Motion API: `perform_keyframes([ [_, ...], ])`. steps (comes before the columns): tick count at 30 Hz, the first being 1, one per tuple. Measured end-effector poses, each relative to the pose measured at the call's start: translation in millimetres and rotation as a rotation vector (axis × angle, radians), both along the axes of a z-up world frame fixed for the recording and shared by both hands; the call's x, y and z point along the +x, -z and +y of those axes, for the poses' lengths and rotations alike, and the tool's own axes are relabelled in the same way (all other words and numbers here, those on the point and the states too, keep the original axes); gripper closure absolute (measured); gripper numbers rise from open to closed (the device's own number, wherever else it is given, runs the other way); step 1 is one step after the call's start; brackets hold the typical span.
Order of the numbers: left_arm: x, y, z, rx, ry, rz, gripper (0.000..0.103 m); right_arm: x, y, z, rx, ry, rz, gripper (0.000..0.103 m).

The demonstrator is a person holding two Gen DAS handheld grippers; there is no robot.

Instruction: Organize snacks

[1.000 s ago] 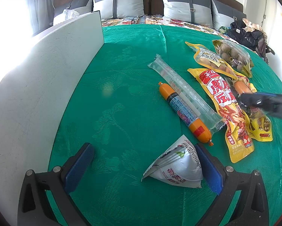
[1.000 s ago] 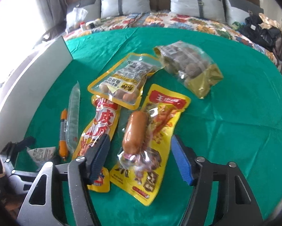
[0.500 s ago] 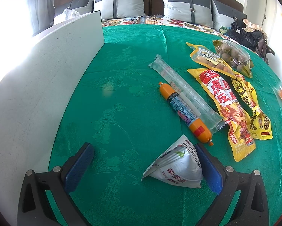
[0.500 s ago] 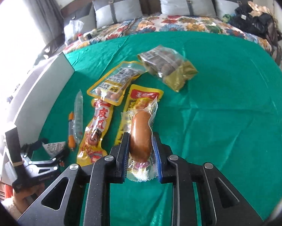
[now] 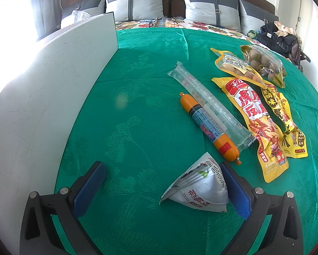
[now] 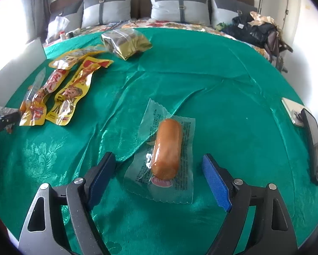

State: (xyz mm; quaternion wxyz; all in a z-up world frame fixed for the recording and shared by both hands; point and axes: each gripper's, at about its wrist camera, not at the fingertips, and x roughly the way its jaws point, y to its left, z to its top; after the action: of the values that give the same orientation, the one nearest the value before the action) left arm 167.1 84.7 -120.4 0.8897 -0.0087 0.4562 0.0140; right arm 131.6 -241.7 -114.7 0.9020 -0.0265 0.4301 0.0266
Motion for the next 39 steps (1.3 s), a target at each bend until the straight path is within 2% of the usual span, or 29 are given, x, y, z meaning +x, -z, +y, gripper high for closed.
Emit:
perform_keyframes([
  [10,-0.3,0.2,-0.3,0.000,0.000,0.000,0.000,0.8,4.8,-1.1,0.001,0.006,0.000,0.010],
  [39,-0.6,0.3,0.0,0.000,-0.001,0.000,0.000,1.2,4.5,-1.1,0.001,0.007,0.000,0.009],
])
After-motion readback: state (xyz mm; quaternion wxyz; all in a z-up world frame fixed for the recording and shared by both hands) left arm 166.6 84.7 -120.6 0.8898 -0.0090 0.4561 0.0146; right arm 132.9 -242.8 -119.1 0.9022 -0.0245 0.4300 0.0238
